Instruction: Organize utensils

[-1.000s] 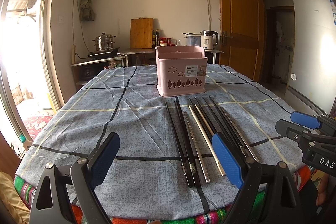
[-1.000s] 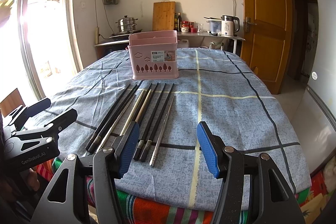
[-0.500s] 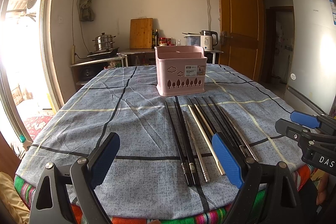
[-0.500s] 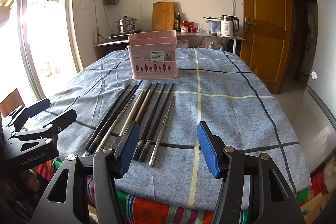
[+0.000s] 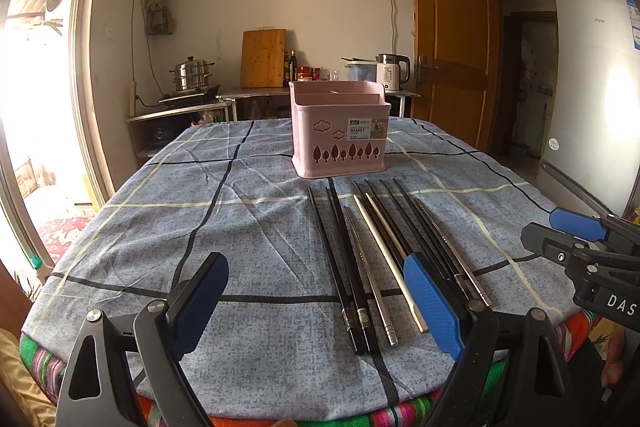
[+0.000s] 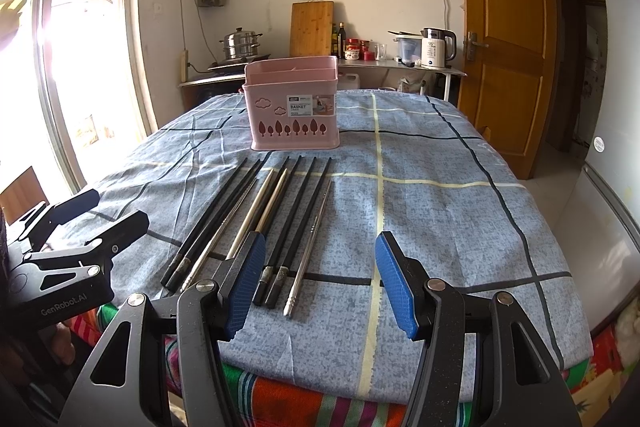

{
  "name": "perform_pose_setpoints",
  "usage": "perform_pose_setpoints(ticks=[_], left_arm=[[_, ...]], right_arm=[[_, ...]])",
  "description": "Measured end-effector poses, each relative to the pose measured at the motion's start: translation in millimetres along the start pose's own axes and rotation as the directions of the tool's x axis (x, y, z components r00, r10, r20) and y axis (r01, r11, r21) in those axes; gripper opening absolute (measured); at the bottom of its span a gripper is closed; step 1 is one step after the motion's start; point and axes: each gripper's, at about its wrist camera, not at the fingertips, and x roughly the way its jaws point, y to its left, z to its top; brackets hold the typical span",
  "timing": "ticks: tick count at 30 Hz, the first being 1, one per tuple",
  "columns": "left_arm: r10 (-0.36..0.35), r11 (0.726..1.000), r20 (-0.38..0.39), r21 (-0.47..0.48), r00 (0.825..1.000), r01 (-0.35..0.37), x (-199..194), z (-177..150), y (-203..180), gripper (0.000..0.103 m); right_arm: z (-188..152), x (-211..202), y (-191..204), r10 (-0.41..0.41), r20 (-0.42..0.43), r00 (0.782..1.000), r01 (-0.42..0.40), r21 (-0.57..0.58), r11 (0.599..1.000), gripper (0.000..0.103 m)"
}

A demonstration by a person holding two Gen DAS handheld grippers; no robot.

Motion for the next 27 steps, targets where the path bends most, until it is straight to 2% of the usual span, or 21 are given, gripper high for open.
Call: perform_pose_setpoints(ticks=[10, 16, 19, 23, 27], left_arm=[[-0.010, 1.000, -0.077, 0.012, 0.997, 0.011, 42.9, 13.1, 8.6, 0.090], [-0.002, 1.000, -0.149, -0.028, 0.989, -0.002, 80.9, 23.2, 23.6, 0.088], [0.008, 0.999, -0.220, -0.040, 0.975, -0.017, 106.3, 30.3, 31.6, 0.081], [-0.016, 0.998, -0.287, -0.062, 0.958, -0.002, 131.7, 37.8, 39.8, 0.073], [-0.058, 0.995, -0.333, -0.098, 0.941, 0.027, 150.1, 42.9, 45.6, 0.068]], right_arm=[[18.4, 23.3, -1.4, -0.009, -0.017, 1.000, 0.009, 0.008, 1.000, 0.058], [32.9, 55.0, -5.1, -0.010, -0.072, 0.997, 0.011, 0.022, 1.000, 0.058], [38.3, 76.5, -8.1, -0.016, -0.115, 0.993, 0.020, 0.035, 0.999, 0.058], [42.9, 101.9, -14.9, -0.013, -0.172, 0.985, 0.025, 0.064, 0.998, 0.057], [48.1, 124.9, -19.0, 0.000, -0.222, 0.975, 0.017, 0.072, 0.997, 0.048]])
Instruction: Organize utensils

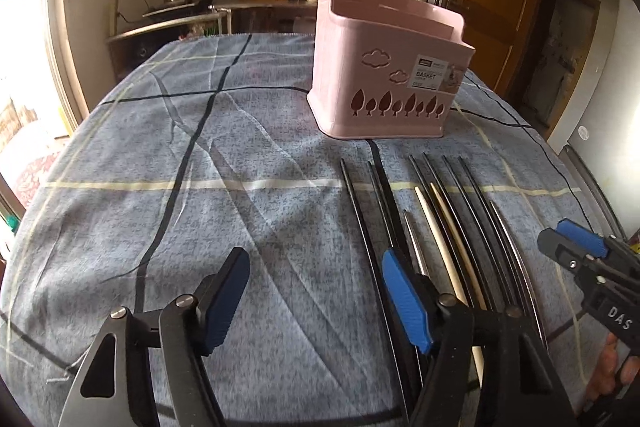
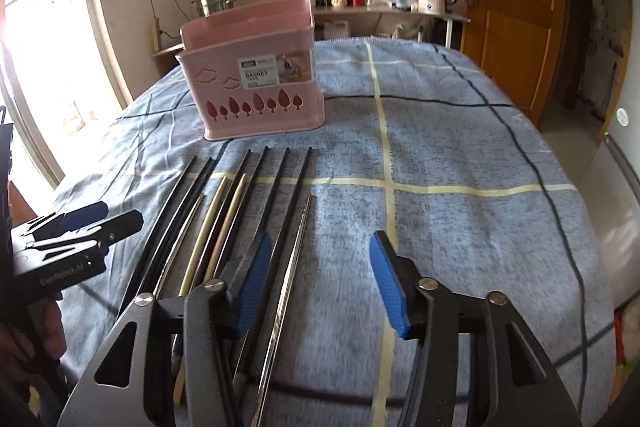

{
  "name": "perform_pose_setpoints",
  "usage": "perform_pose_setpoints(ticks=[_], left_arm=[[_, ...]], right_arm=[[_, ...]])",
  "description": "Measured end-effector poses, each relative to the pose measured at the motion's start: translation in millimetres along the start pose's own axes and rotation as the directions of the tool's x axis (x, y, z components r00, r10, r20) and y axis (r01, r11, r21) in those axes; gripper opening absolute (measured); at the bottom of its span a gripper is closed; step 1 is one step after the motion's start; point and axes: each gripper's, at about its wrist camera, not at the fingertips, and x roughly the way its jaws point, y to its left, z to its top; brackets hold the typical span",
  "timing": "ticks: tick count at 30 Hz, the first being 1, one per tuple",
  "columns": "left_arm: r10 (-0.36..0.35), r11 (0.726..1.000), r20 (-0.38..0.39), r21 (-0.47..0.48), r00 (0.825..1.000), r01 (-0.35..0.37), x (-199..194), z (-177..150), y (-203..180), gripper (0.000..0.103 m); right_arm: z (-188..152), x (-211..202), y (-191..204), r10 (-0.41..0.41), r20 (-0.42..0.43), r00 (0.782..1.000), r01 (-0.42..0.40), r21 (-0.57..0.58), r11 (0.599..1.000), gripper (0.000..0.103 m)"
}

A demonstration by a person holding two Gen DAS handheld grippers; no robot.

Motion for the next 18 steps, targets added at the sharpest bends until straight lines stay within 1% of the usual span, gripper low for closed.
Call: perform_pose_setpoints(ticks=[1, 4, 6, 7, 8, 10, 14, 16, 18], left_arm=[[-0.005, 1.000, -0.005, -0.002, 1.000, 0.005, 3.5, 3.2, 0.8, 0.067], [-0.024, 1.000, -0.031, -0.013, 0.999, 0.024, 14.6, 11.3, 0.7, 0.063], [-0.018, 1.000, -0.046, -0.002, 0.999, 0.018, 21.5, 16.2, -2.9, 0.059], [-0.015, 1.000, -0.051, 0.007, 0.999, 0.015, 25.4, 18.3, -3.9, 0.054], [-0.017, 1.000, -0.057, 0.010, 0.998, 0.018, 28.5, 19.8, -5.3, 0.051], [-0.031, 0.999, -0.070, 0.011, 0.997, 0.032, 33.5, 22.5, -8.1, 0.049], [-0.017, 0.999, -0.069, 0.028, 0.997, 0.019, 38.8, 26.3, -12.2, 0.045], [-0.009, 0.999, -0.066, 0.033, 0.998, 0.012, 41.2, 28.5, -12.7, 0.042], [-0.003, 0.999, -0.064, 0.042, 0.998, 0.006, 43.1, 29.9, -13.5, 0.041]], right_arm=[[2.3, 5.0, -0.7, 0.002, -0.013, 1.000, -0.002, 0.001, 1.000, 0.045], [7.1, 16.4, -2.4, 0.016, -0.038, 0.999, -0.016, 0.005, 1.000, 0.041], [9.9, 22.1, -1.7, 0.020, -0.050, 0.999, -0.020, 0.004, 1.000, 0.039], [11.0, 26.0, -1.7, 0.024, -0.061, 0.998, -0.023, 0.004, 1.000, 0.034], [11.8, 30.2, -1.4, 0.024, -0.074, 0.997, -0.023, 0.002, 1.000, 0.033], [12.2, 37.2, -0.8, 0.020, -0.095, 0.995, -0.020, 0.001, 1.000, 0.029], [13.4, 43.7, -0.1, 0.016, -0.108, 0.994, -0.016, -0.004, 1.000, 0.027], [15.2, 45.8, 0.4, 0.017, -0.112, 0.994, -0.018, -0.005, 1.000, 0.024], [16.1, 47.3, 0.2, 0.014, -0.116, 0.993, -0.015, -0.005, 1.000, 0.022]])
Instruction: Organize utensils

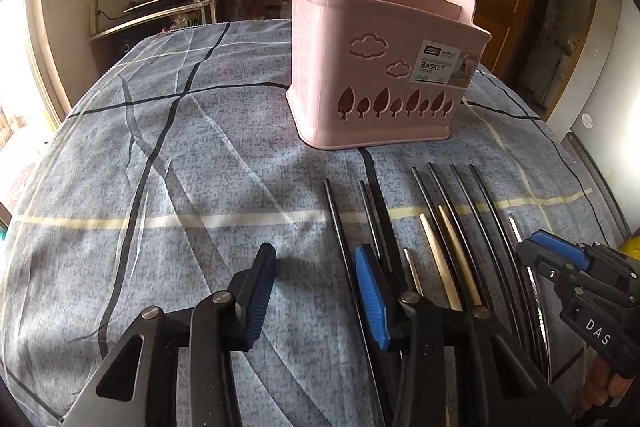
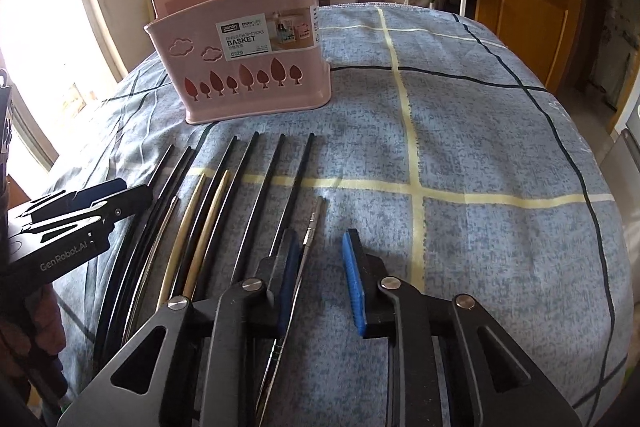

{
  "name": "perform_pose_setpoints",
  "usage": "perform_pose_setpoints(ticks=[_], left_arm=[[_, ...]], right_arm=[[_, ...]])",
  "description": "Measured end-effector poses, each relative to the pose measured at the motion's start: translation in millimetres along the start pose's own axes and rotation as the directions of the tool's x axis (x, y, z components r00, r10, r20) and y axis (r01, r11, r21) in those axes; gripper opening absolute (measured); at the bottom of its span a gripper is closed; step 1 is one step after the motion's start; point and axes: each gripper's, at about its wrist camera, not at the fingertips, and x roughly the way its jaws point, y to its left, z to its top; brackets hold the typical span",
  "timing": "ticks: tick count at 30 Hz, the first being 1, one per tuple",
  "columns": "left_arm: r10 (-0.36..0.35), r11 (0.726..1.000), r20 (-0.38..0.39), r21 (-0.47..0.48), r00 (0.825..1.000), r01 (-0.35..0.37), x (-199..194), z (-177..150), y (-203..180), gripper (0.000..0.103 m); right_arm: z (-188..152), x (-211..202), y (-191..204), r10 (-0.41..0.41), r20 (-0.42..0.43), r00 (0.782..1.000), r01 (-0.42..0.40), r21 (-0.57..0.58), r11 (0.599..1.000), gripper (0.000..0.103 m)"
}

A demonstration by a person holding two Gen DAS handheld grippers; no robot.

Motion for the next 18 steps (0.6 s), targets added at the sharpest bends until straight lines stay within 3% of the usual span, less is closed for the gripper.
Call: perform_pose_setpoints(ticks=[7, 14, 18], left_arm=[[0.043, 0.998, -0.011, 0.051, 0.999, -0.043, 8.7, 9.7, -8.7, 0.040], [0.046, 0.995, -0.014, 0.085, 0.999, -0.045, 14.8, 16.7, -16.7, 0.010], [0.015, 0.998, -0.021, 0.056, 1.000, -0.014, 15.1, 19.3, -10.9, 0.007]], right_arm=[[6.7, 4.1, -0.7, -0.009, -0.019, 1.000, 0.009, 0.010, 1.000, 0.015], [14.5, 9.1, -8.0, 0.015, -0.048, 0.999, -0.013, 0.050, 0.999, 0.008], [15.2, 9.6, -10.7, 0.041, -0.052, 0.998, -0.038, 0.065, 0.997, 0.004]])
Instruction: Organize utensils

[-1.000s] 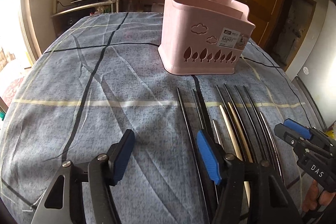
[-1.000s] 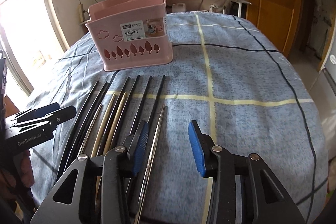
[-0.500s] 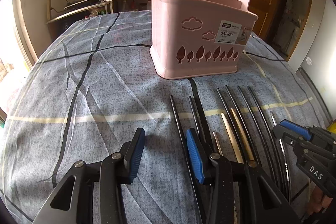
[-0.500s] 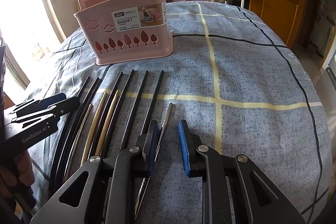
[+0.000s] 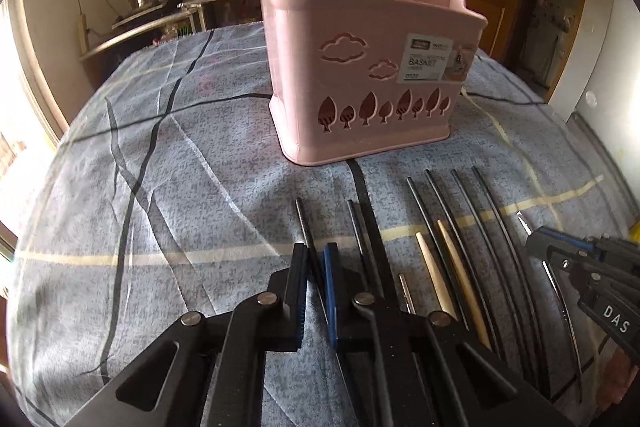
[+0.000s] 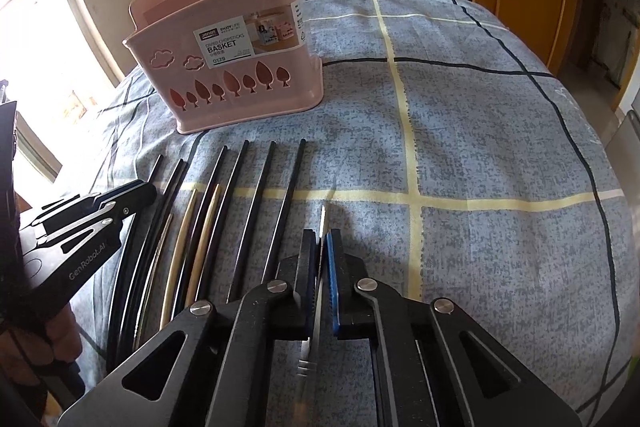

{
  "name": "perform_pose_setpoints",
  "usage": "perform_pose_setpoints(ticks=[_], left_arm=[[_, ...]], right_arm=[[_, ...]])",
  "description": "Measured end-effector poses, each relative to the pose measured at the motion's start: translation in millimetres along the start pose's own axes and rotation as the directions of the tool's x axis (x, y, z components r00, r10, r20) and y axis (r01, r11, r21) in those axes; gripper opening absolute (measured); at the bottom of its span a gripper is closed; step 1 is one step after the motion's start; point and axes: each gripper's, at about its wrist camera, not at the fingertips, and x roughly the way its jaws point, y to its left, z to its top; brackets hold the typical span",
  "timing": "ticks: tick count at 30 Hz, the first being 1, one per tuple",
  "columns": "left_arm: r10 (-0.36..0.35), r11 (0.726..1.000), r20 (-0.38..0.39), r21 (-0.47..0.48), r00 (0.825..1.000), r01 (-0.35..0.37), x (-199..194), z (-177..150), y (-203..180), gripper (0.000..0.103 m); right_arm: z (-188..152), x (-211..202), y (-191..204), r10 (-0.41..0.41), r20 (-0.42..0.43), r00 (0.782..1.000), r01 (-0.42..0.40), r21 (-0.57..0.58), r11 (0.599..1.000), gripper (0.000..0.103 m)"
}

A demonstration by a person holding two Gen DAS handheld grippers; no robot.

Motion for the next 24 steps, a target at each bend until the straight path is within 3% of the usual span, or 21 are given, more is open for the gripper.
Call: perform_pose_setpoints(ticks=[4, 9, 24], left_arm=[[-0.059, 0.997, 0.000, -0.045, 0.998, 0.059, -5.8, 3.8, 10.8, 0.006], [-0.089, 0.995, 0.031, -0.034, 0.996, 0.090, -26.1, 9.2, 12.9, 0.005], [-0.152, 0.988, 0.193, 0.006, 0.969, 0.154, -126.5, 42.0, 12.2, 0.004]], right_arm=[[0.6, -5.9, -2.2, 0.028, 0.006, 1.000, -0.028, 0.012, 1.000, 0.004], [5.0, -17.1, -1.7, 0.057, 0.025, 0.998, -0.058, 0.013, 0.998, 0.004], [32.5, -86.5, 6.1, 0.099, 0.168, 0.981, -0.095, -0.034, 0.995, 0.004]])
